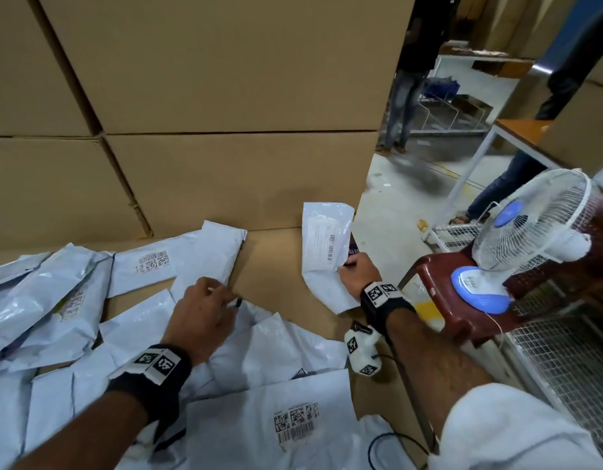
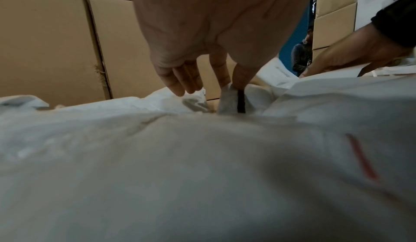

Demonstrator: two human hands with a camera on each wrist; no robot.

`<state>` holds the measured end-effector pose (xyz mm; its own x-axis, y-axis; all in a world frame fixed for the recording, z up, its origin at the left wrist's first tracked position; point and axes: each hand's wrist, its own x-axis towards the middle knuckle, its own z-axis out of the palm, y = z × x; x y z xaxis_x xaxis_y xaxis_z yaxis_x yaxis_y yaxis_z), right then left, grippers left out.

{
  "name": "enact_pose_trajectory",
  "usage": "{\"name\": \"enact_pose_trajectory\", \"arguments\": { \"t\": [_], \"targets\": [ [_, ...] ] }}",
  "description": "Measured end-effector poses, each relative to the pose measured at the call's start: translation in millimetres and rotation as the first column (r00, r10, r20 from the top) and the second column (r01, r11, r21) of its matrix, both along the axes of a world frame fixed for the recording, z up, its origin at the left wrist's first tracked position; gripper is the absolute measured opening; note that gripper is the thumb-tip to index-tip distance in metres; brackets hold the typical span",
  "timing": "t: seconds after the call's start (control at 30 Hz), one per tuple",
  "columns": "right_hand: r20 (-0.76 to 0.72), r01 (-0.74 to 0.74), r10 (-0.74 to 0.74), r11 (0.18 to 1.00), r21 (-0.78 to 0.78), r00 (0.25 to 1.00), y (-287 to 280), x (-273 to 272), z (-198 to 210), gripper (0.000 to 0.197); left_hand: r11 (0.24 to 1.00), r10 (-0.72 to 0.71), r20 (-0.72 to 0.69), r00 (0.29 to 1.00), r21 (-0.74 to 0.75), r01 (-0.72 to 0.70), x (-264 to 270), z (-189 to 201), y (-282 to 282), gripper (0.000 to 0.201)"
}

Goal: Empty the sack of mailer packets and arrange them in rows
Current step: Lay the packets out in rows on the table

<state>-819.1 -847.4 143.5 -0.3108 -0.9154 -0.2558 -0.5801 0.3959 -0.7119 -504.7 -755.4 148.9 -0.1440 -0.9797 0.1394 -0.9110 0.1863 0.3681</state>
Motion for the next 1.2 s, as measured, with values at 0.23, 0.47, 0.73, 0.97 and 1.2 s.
{"name": "enact_pose_trajectory", "arguments": {
  "t": [0.23,0.47,0.73,0.97,1.2],
  "targets": [
    [-0.159,-0.006,-0.003,0.998,-0.057,0.987,-1.3,-11.0,10.4,0.033,0.945,0.304,0.036,0.952,0.116,-0.306,19.0,1.9,-17.8,0.055],
    [-0.541,-0.562,0.545,0.813,0.152,0.641,19.7,17.8,0.5,0.077,0.912,0.358,0.229,0.905,0.122,-0.392,11.9,0.2,-34.0,0.085],
    [-0.498,-0.483,0.538,0.840,0.248,0.680,21.8,7.5,-2.7,0.076,0.928,0.321,0.159,0.934,0.147,-0.343,-10.4,24.9,-48.9,0.054],
    [-0.151,-0.525,0.509,0.844,-0.104,0.847,23.8,46.2,13.7,0.066,0.910,0.290,-0.371,0.882,0.392,-0.135,-46.7,41.3,-70.1,0.037],
    [0.037,-0.563,0.573,0.815,-0.137,0.819,27.4,78.5,15.6,0.079,0.873,0.326,-0.602,0.729,0.488,0.013,-54.6,14.0,-80.3,0.040]
  ]
}}
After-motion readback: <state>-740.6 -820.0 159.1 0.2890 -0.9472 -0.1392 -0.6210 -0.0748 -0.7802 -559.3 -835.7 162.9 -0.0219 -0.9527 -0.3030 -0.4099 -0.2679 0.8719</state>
